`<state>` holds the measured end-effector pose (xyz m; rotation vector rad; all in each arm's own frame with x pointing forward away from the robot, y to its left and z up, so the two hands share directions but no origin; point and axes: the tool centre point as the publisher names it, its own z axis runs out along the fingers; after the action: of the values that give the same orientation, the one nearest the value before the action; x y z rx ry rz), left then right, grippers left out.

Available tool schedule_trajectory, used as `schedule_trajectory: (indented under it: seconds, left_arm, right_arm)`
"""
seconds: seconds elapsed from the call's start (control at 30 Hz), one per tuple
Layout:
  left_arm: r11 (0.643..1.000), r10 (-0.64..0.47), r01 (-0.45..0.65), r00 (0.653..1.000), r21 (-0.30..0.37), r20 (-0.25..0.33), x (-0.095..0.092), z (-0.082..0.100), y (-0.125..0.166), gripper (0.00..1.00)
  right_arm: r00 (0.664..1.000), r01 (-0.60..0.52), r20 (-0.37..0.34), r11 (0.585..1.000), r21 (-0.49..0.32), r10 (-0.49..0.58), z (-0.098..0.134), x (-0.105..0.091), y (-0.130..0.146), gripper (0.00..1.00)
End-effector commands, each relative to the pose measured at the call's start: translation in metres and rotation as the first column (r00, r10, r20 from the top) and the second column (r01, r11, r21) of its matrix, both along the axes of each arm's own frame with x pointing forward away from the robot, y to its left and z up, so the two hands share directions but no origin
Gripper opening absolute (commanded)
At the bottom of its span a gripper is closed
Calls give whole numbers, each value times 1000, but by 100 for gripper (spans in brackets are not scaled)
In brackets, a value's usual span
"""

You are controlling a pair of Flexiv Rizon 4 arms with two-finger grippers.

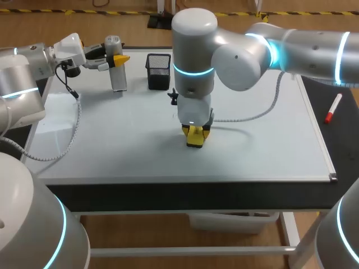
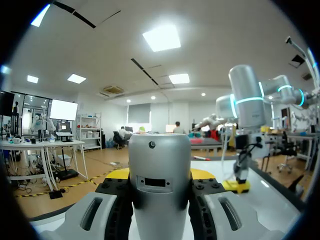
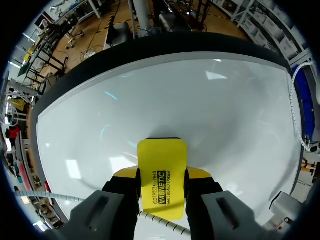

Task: Pick up the inspection probe, press it on each red-marked spot on the whiteboard one by one, put down the probe, pick up the eraser, and wipe off all the red marks.

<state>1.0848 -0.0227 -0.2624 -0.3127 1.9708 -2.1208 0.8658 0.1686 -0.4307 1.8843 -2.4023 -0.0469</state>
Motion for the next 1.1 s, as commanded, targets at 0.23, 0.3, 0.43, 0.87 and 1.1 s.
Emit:
schedule_trajectory:
  seconds: [0.23, 0.3, 0.43, 0.87, 1.1]
  left_arm:
    - [1000, 1, -1, 1000, -1, 2, 0, 1, 0, 0]
    - [1000, 1, -1, 1000, -1, 2, 0, 1, 0, 0]
    - [1000, 1, -1, 1000, -1, 2, 0, 1, 0, 0]
    - [1000, 1, -1, 1000, -1, 2, 0, 1, 0, 0]
    - [1000, 1, -1, 1000, -1, 2, 0, 1, 0, 0]
  right_arm:
    - [999, 47, 8, 999, 1, -47, -4, 0, -26, 0]
    - [998, 55, 7, 998, -2, -55, -4, 1, -28, 0]
    - [998, 63, 8, 998, 1, -63, -2, 3, -30, 0]
    - [996, 71, 42, 996, 52, -73, 25, 17, -31, 0]
    - [998, 41, 52, 998, 38, -43, 38, 32, -30, 0]
